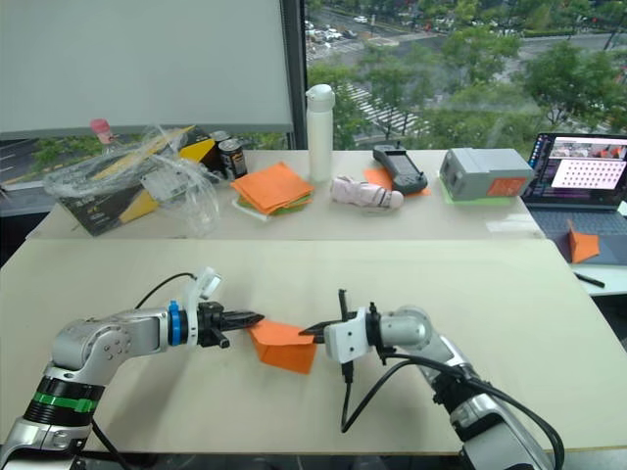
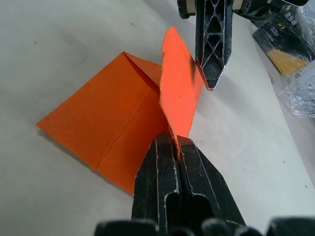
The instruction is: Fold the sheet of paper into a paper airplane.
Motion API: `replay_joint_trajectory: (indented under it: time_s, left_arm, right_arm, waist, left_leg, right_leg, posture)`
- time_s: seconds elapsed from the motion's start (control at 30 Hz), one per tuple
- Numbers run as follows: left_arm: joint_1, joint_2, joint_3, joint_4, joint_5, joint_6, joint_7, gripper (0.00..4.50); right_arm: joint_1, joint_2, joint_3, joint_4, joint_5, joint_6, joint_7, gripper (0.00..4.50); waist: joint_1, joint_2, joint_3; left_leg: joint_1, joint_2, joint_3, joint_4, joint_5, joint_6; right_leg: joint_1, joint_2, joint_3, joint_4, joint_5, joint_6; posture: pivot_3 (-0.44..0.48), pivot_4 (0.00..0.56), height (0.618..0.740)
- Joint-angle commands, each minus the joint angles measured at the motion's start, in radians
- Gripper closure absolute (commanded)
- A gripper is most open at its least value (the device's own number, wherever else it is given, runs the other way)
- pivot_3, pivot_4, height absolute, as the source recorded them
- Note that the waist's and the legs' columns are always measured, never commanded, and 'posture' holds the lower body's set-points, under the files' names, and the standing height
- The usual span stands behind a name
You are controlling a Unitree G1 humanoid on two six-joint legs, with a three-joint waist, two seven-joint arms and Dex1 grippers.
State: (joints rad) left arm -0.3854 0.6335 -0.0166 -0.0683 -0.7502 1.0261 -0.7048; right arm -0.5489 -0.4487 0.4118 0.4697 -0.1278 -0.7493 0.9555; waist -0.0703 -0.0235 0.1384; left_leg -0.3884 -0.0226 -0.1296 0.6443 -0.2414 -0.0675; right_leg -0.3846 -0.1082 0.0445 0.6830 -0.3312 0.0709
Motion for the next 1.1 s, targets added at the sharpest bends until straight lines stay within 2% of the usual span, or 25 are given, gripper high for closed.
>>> replay_joint_trajectory:
  time_s: [0.03, 0.27, 0.3, 0.33, 0.47, 0.5, 1.1]
  left_arm:
    - [-0.003, -0.015, -0.008, -0.005, 0.025, -0.017, -0.014, 4.48]
    - [0.005, -0.030, -0.015, -0.021, 0.047, -0.007, -0.027, 4.48]
    - [0.005, -0.032, -0.015, -0.023, 0.050, -0.006, -0.027, 4.50]
    - [0.006, -0.034, -0.015, -0.024, 0.051, -0.005, -0.027, 4.50]
    - [0.002, -0.043, -0.005, -0.030, 0.043, 0.007, -0.020, 4.50]
    - [0.003, -0.046, 0.000, -0.035, 0.038, 0.011, -0.017, 4.50]
    - [0.062, -0.053, 0.033, -0.114, 0.012, 0.062, -0.013, 4.50]
  right_arm:
    - [0.007, -0.021, 0.008, -0.052, 0.014, 0.022, 0.031, 4.50]
    - [0.017, -0.026, 0.011, -0.056, 0.006, 0.041, 0.043, 4.50]
    - [0.018, -0.025, 0.010, -0.056, 0.010, 0.046, 0.045, 3.88]
    - [0.019, -0.024, 0.010, -0.057, 0.011, 0.048, 0.046, 3.68]
    - [0.020, -0.023, 0.005, -0.059, 0.009, 0.054, 0.039, 2.19]
    - [0.022, -0.025, 0.003, -0.061, 0.010, 0.052, 0.038, 1.94]
    - [0.105, -0.098, -0.033, -0.215, 0.089, 0.136, 0.053, 1.94]
  waist:
    - [0.000, 0.000, 0.000]
    - [0.000, 0.000, 0.000]
    - [0.001, 0.000, 0.000]
    - [0.001, 0.000, 0.000]
    - [0.001, 0.000, 0.000]
    - [0.001, 0.000, 0.000]
    - [0.002, 0.000, 0.000]
  left_leg:
    - [0.000, 0.000, 0.000, 0.000, 0.000, 0.000]
    - [0.000, 0.000, 0.000, 0.001, 0.000, 0.000]
    - [0.000, 0.000, 0.000, 0.001, 0.000, 0.000]
    - [0.000, 0.000, 0.000, 0.001, 0.000, 0.000]
    - [0.000, 0.000, 0.000, 0.001, 0.000, 0.000]
    - [0.000, 0.000, 0.000, 0.001, 0.000, 0.000]
    - [0.000, 0.000, 0.000, 0.001, -0.001, 0.001]
  right_leg:
    - [0.000, 0.000, 0.000, 0.000, 0.000, 0.000]
    - [0.000, 0.000, 0.000, 0.000, 0.000, 0.000]
    - [0.000, 0.000, 0.000, 0.000, 0.000, 0.000]
    - [0.000, 0.000, 0.000, 0.000, 0.000, 0.000]
    - [0.000, 0.000, 0.000, 0.000, 0.000, 0.000]
    - [0.001, 0.000, 0.000, 0.000, 0.000, 0.000]
    - [0.001, 0.000, 0.000, 0.000, 0.000, 0.000]
  posture:
    - [0.000, 0.150, 0.740]
    - [0.000, 0.150, 0.740]
    - [0.000, 0.150, 0.740]
    - [0.000, 0.150, 0.740]
    - [0.000, 0.150, 0.740]
    - [0.000, 0.150, 0.740]
    - [0.000, 0.150, 0.740]
